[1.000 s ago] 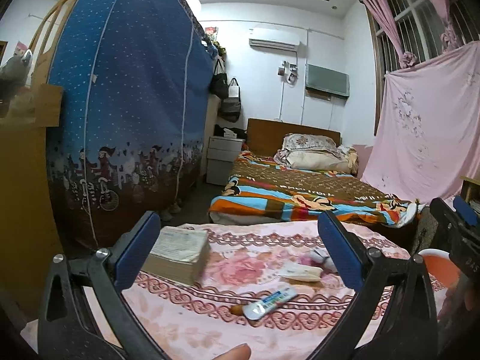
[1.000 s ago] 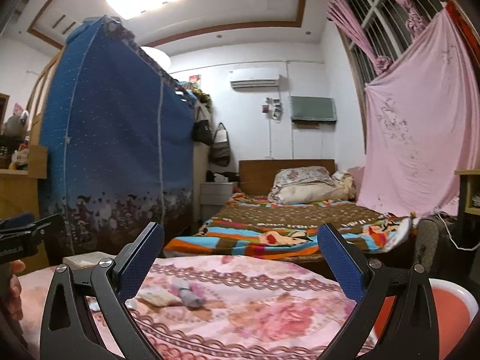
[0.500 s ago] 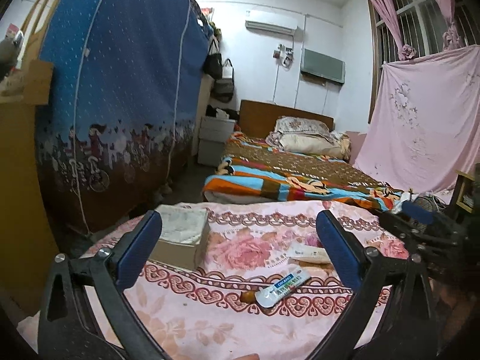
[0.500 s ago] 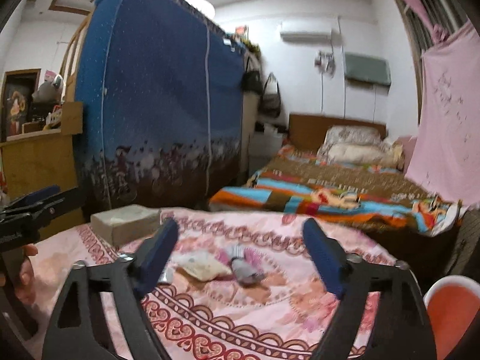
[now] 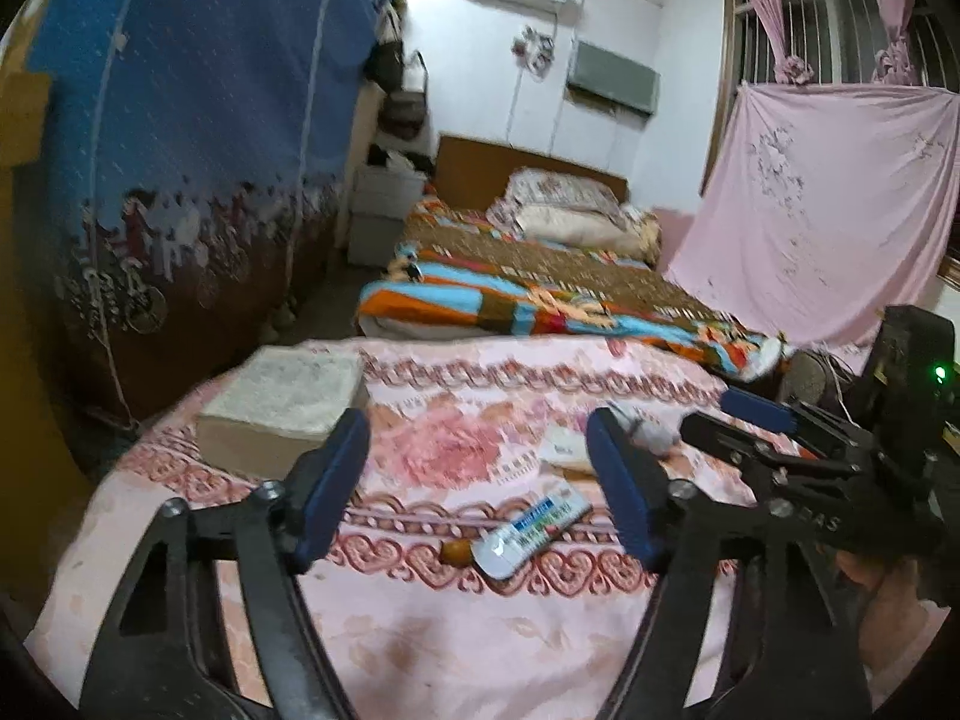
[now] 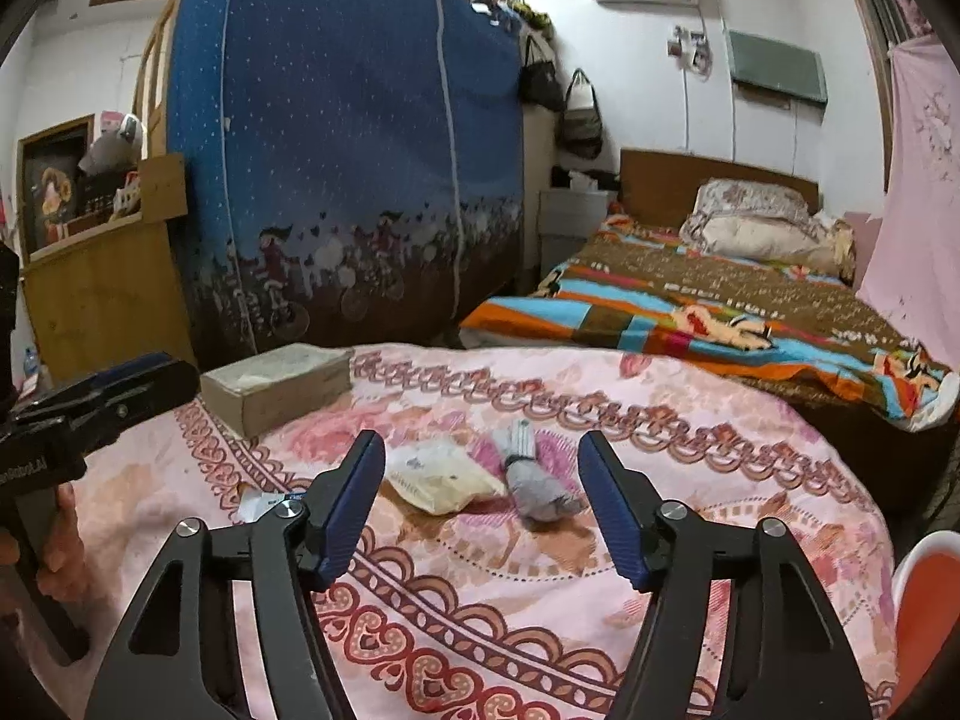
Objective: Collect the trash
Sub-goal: 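Close the left tool on the Dikang toothpaste tube while the right tool approaches the grey sock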
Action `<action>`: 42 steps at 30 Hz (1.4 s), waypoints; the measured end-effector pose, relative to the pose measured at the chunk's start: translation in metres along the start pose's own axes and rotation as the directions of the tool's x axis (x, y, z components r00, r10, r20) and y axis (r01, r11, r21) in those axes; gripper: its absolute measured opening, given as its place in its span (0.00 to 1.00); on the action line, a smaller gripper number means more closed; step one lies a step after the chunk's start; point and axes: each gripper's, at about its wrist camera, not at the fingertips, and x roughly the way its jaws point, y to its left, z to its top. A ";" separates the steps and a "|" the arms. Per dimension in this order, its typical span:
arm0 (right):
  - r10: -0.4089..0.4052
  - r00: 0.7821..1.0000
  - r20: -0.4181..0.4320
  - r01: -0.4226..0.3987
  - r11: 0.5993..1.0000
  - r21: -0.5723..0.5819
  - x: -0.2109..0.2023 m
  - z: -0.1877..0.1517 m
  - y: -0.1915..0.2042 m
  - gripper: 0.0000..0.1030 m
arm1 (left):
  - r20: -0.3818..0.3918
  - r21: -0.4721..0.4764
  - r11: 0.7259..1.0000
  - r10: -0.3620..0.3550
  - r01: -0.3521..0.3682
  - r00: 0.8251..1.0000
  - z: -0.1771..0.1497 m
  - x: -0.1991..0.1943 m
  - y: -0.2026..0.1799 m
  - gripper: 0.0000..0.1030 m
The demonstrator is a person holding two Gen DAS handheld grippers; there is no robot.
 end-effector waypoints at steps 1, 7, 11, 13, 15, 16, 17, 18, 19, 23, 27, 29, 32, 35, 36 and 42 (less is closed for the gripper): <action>0.010 1.000 -0.014 -0.010 1.000 0.005 0.002 0.000 -0.001 0.54 | -0.020 -0.002 1.000 -0.010 0.010 1.000 0.000 0.003 0.000 0.51; 0.021 0.998 -0.067 -0.021 1.000 -0.001 0.010 -0.002 0.000 0.51 | -0.158 -0.027 0.997 -0.082 0.079 0.984 -0.007 0.021 0.001 0.40; 0.014 0.995 -0.098 -0.015 1.000 -0.001 0.015 -0.002 0.000 0.51 | -0.229 -0.022 0.994 -0.111 0.109 0.967 -0.010 0.032 -0.002 0.34; 0.014 0.993 -0.113 -0.013 1.000 0.007 0.018 -0.003 -0.001 0.51 | -0.252 -0.013 0.993 -0.117 0.118 0.961 -0.011 0.035 -0.004 0.34; 0.013 0.992 -0.124 -0.012 1.000 0.016 0.020 -0.004 -0.003 0.51 | -0.275 0.001 0.992 -0.118 0.123 0.954 -0.012 0.039 -0.008 0.34; 0.013 0.992 -0.128 -0.010 1.000 0.019 0.020 -0.004 -0.004 0.51 | -0.286 0.009 0.992 -0.117 0.125 0.951 -0.013 0.041 -0.010 0.33; 0.012 0.991 -0.132 -0.010 1.000 0.021 0.021 -0.004 -0.004 0.51 | -0.294 0.014 0.992 -0.116 0.125 0.949 -0.013 0.043 -0.011 0.33; 0.012 0.991 -0.134 -0.009 1.000 0.023 0.021 -0.004 -0.004 0.51 | -0.302 0.020 0.992 -0.113 0.125 0.947 -0.014 0.044 -0.012 0.33; 0.012 0.991 -0.136 -0.009 1.000 0.023 0.022 -0.004 -0.004 0.51 | -0.309 0.025 0.992 -0.111 0.124 0.945 -0.014 0.045 -0.012 0.33; 0.011 0.990 -0.140 -0.008 1.000 0.023 0.022 -0.004 -0.005 0.51 | -0.325 0.037 0.992 -0.105 0.124 0.940 -0.015 0.047 -0.014 0.32; 0.010 0.989 -0.146 -0.007 1.000 0.025 0.023 -0.004 -0.006 0.51 | -0.342 0.044 0.992 -0.096 0.118 0.935 -0.015 0.050 -0.015 0.30; 0.010 0.989 -0.147 -0.006 1.000 0.027 0.023 -0.004 -0.007 0.51 | -0.357 0.043 0.992 -0.092 0.115 0.929 -0.016 0.053 -0.014 0.28; 0.011 0.988 -0.153 -0.006 1.000 0.029 0.024 -0.005 -0.007 0.51 | -0.381 0.043 0.993 -0.084 0.108 0.921 -0.018 0.058 -0.013 0.24; 0.012 0.987 -0.161 -0.007 0.999 0.031 0.027 -0.005 -0.007 0.51 | -0.391 0.046 0.993 -0.080 0.106 0.917 -0.019 0.058 -0.013 0.19; 0.012 0.986 -0.164 -0.007 0.999 0.032 0.027 -0.005 -0.007 0.51 | -0.401 0.043 0.993 -0.082 0.108 0.913 -0.020 0.060 -0.013 0.10; 0.023 0.981 -0.192 -0.018 0.999 0.032 0.033 -0.006 -0.006 0.51 | -0.403 0.037 0.994 -0.080 0.103 0.912 -0.022 0.060 -0.011 0.07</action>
